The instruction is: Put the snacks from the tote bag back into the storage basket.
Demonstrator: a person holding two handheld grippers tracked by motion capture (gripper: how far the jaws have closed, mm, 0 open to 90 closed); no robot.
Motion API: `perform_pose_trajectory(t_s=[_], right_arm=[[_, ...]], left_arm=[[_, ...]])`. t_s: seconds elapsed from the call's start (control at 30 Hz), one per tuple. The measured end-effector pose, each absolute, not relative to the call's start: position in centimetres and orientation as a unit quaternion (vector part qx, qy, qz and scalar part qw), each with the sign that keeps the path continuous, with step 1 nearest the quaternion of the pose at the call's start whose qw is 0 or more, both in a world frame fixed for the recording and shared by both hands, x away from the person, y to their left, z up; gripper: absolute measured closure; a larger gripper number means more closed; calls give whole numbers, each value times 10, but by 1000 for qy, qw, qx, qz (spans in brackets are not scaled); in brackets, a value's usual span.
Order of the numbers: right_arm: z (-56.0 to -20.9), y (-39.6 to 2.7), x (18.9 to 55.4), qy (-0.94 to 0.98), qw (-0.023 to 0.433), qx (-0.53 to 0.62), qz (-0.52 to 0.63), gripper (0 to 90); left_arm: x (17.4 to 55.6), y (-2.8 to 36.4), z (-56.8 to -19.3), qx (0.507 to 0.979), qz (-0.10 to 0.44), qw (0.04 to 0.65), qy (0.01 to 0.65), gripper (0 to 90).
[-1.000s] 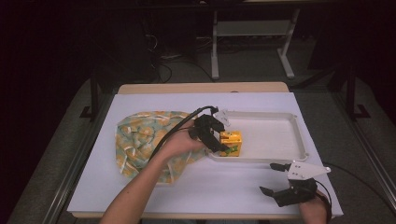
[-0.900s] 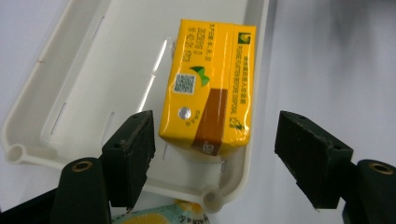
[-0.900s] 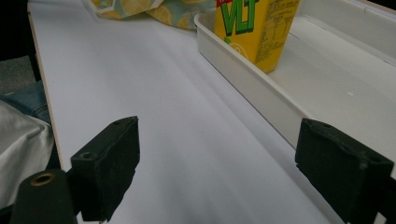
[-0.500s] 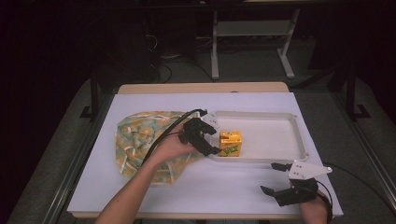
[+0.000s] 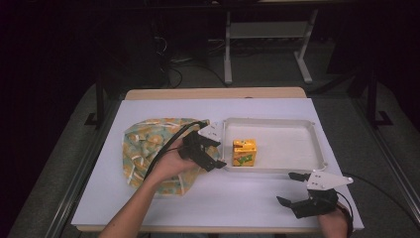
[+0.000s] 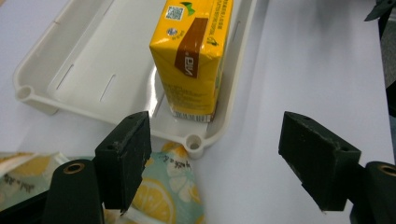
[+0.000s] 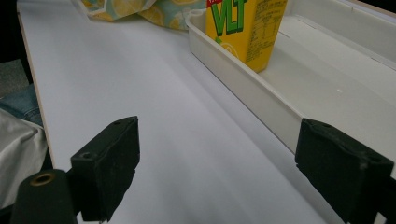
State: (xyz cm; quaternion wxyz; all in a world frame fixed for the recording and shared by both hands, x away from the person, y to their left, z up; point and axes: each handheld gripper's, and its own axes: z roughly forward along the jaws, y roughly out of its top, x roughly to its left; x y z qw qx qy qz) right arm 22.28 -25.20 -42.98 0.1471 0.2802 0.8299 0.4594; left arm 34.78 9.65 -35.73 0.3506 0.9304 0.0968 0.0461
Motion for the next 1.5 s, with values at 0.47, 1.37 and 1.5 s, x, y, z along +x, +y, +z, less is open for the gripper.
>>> perform_pose_trajectory(t_s=[0.47,1.37,1.5], right_arm=[[-429,-254,223,825,153,282,465,135],[-430,-253,224,827,149,284,462,134],[-430,-253,224,827,149,284,462,135]], left_arm=[[336,123,-363,929,57,348,111,249],[305,178,-372,907,80,379,164,237],[300,184,-377,908,83,375,169,234]])
